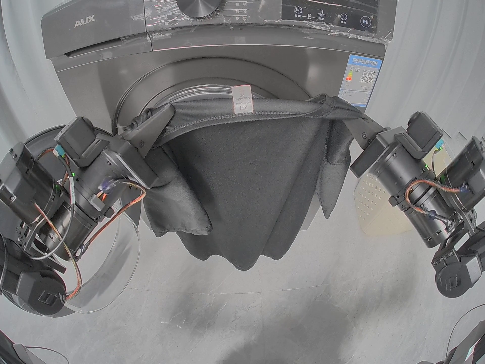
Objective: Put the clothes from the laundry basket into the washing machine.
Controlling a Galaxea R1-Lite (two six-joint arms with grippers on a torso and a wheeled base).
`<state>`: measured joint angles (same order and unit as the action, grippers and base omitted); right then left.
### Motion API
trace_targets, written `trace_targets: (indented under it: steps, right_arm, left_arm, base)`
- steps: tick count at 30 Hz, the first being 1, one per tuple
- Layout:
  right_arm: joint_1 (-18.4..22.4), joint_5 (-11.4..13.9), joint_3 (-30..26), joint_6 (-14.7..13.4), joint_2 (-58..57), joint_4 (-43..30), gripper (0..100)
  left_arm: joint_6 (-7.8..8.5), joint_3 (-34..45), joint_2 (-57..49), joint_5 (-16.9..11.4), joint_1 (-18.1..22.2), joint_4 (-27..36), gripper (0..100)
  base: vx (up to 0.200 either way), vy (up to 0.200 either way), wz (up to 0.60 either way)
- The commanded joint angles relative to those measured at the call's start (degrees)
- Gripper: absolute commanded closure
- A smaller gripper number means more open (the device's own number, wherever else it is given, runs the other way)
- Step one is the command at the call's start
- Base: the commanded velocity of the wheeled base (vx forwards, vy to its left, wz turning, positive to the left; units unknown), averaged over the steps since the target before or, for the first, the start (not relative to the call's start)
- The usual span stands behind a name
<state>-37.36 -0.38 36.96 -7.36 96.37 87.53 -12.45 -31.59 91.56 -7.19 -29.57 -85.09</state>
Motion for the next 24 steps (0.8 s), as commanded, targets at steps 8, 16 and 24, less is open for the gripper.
trace_targets:
  steps: [8,16,24]
  right_arm:
    - [-1.9,0.0,-9.9,-0.4,2.9,-0.4,100]
    - [-5.7,0.0,-15.9,-2.5,8.8,0.5,0]
    - [-11.1,0.4,-24.1,-2.0,13.3,0.4,0]
  left_arm:
    - [1.2,1.4,5.6,0.0,-2.9,-2.4,100]
    - [1.2,0.7,7.8,1.5,-5.6,-3.7,100]
    - [1.2,-0.1,6.9,1.6,-5.7,-3.8,100]
  base:
    - [0.0,0.0,0.0]
    - [0.0,0.0,0.0]
    - [0.0,0.0,0.0]
